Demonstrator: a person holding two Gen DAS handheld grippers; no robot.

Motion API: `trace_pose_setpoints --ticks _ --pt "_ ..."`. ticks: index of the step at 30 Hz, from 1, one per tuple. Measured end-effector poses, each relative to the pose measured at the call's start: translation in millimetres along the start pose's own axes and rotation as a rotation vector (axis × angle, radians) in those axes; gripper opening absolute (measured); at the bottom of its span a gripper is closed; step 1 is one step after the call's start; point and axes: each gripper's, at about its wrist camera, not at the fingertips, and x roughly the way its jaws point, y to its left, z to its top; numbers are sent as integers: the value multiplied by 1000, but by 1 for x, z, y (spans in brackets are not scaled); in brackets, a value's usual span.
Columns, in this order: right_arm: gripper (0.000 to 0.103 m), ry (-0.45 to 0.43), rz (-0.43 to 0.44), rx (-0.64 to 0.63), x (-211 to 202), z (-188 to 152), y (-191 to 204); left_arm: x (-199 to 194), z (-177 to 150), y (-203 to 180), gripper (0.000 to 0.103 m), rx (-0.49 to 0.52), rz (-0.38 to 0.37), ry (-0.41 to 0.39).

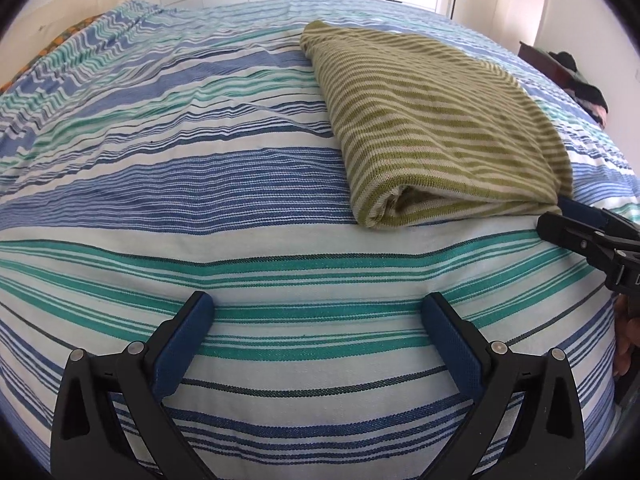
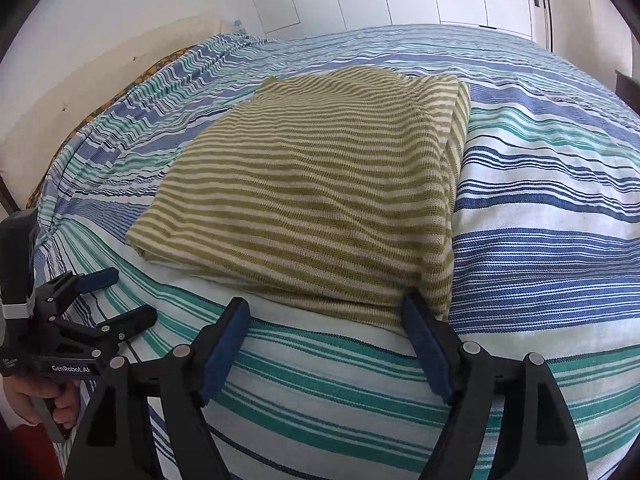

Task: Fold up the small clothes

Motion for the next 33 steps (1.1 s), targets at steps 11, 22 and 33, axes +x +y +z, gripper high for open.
trace_pose_setpoints --ticks 11,22,33 --pt "79 2 -3 -2 -1 1 0 -3 2 2 102 -5 -11 25" --pt "90 -94 96 81 -76 62 -43 -21 101 79 101 -168 -321 83" --pt "62 127 372 530 43 95 -105 80 146 34 84 -272 -451 257"
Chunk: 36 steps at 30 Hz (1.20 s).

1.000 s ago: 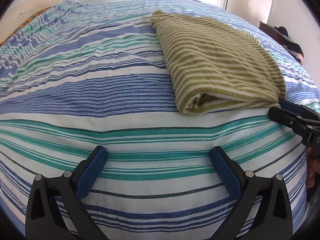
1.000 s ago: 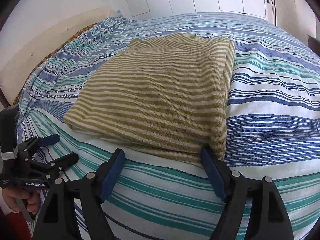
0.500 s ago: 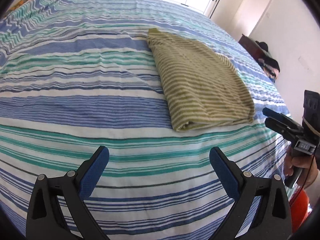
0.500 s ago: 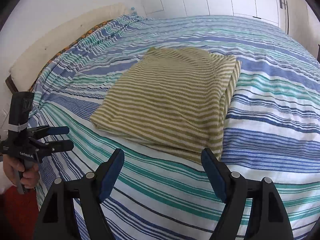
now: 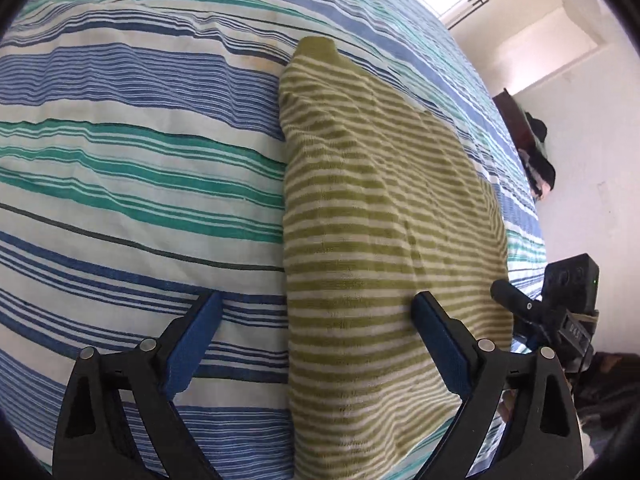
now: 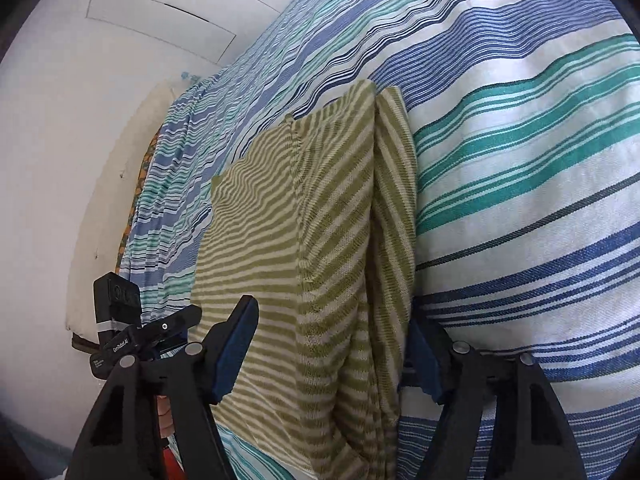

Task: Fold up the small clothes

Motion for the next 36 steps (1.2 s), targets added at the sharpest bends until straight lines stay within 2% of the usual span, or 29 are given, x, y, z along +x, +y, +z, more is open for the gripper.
trace_pose_setpoints --ticks 1,2,3,4,6,10,16,20,23,24,25,27,28,29,30,31,32,34,36 --pt "57 19 54 16 5 0 0 5 -3 -6 53 13 -26 26" --pt "41 31 59 25 9 0 1 9 -2 -11 39 23 -20 47" --pt "28 41 16 22 12 1 2 8 -2 -16 25 33 -10 47" --pt "23 46 -23 18 13 1 3 5 0 -19 22 35 -6 40" --pt "22 32 -48 -11 7 1 14 -8 5 -26 20 29 -7 27" --pt "21 1 -60 -132 -15 4 57 -46 22 -39 20 40 -22 -19" --pt "21 -101 -29 -276 -68 20 128 -123 44 -68 20 105 -71 -140" --pt "21 -148 17 -329 -108 15 158 -158 35 -83 20 161 -92 -164" --pt "21 -135 34 -338 -120 -4 162 -152 7 -78 24 166 -68 -109" --pt "22 -113 26 -324 -116 -13 156 -144 -7 -70 35 161 -31 -81" --pt "26 -82 2 -307 -110 -23 146 -132 -23 -61 43 164 33 -59" --pt "45 -17 -122 -276 -85 -47 128 -119 -64 -44 49 194 225 -53" --pt "61 11 -191 -256 -80 -63 113 -118 -88 -37 51 218 296 -64" --pt "68 20 -246 -242 -82 -83 99 -120 -113 -31 54 239 335 -76" --pt "70 11 -283 -238 -90 -105 88 -125 -136 -25 62 250 356 -88" --pt "77 -2 -316 -238 -98 -127 81 -132 -158 -18 72 254 379 -102" --pt "88 -14 -352 -240 -106 -147 78 -140 -178 -14 76 255 407 -121" --pt "98 -43 -421 -248 -123 -185 76 -156 -210 -13 88 262 470 -162" --pt "99 -72 -477 -264 -139 -221 85 -173 -234 -20 93 281 534 -212"
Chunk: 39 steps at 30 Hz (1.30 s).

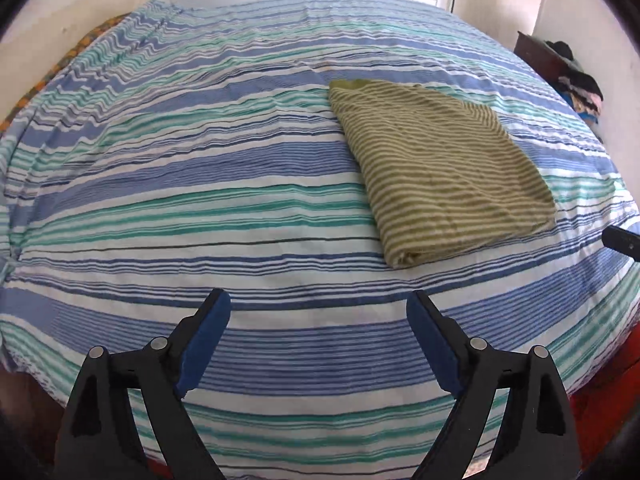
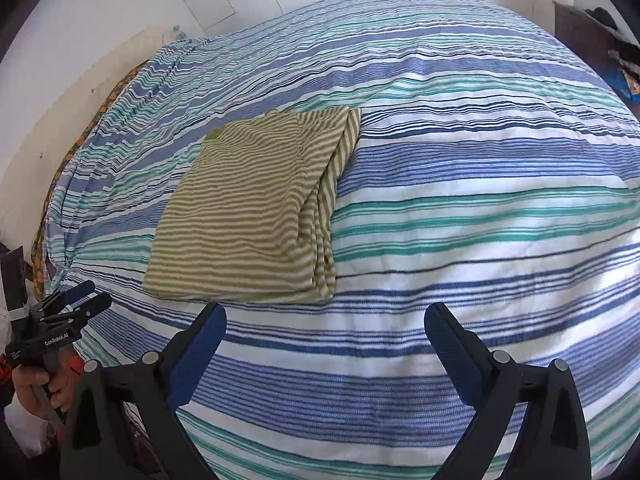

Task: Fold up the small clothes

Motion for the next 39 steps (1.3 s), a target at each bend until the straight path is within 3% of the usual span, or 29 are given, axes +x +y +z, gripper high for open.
trace_pose_setpoints --ticks 5,8,12,17,24,39 --pt "103 -65 -91 -47 -56 -47 42 -63 -13 -10 98 15 164 -100" --pt "103 -74 -137 -67 -81 -61 66 -93 -16 -10 98 -12 145 -129" --pt "103 -82 -178 -153 -104 -70 106 -115 -24 -13 98 -21 172 -74" --pt "103 -84 -198 -223 -127 -84 140 -131 -40 -15 98 -22 150 -20" --pt "103 -72 -245 -276 -136 -96 162 -141 -52 -18 98 -25 108 -6" --pt "103 -63 -260 -284 -153 -92 174 -148 -56 -25 98 -15 63 6"
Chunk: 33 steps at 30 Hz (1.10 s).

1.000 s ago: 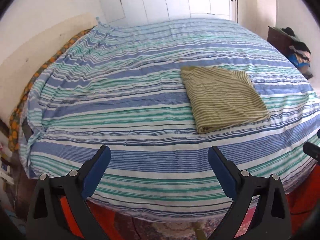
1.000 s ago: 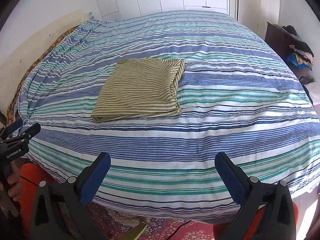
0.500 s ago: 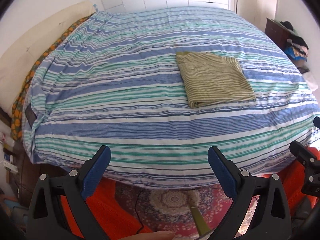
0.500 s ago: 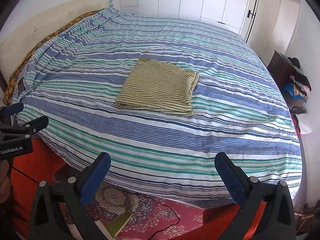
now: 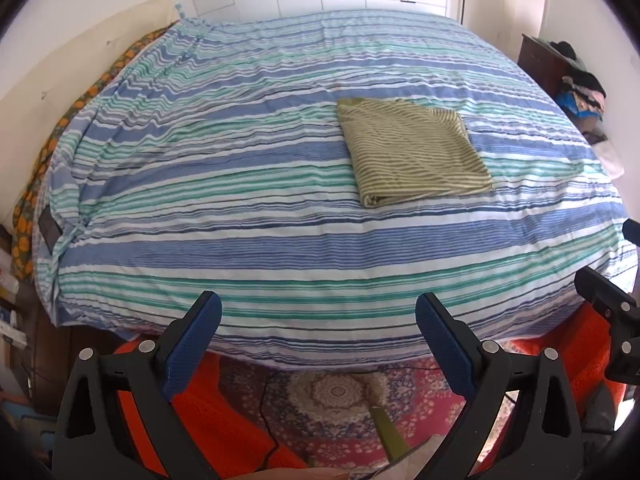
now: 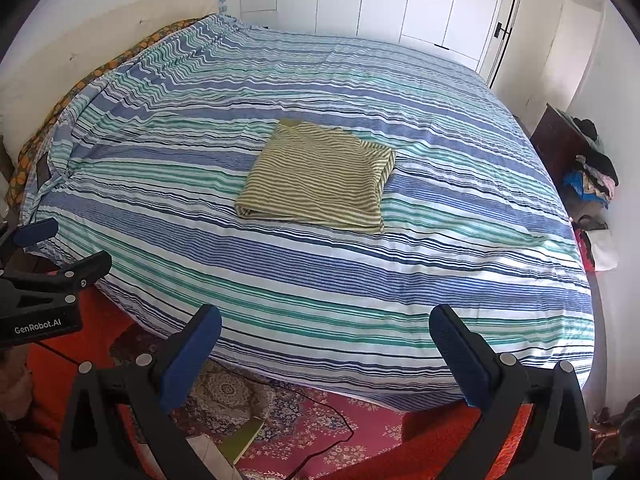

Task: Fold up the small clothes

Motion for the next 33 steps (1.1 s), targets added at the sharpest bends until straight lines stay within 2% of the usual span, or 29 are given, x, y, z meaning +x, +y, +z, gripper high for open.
trace_pose_setpoints --ticks 16,23,33 --pt "103 31 3 5 -3 1 -7 -7 -1 -4 103 15 -10 -3" --pt "103 61 56 56 1 -2 -11 -10 -3 -5 103 29 -20 -7" --pt "103 68 9 3 -1 -5 -4 -14 -4 -6 102 40 -1 -17"
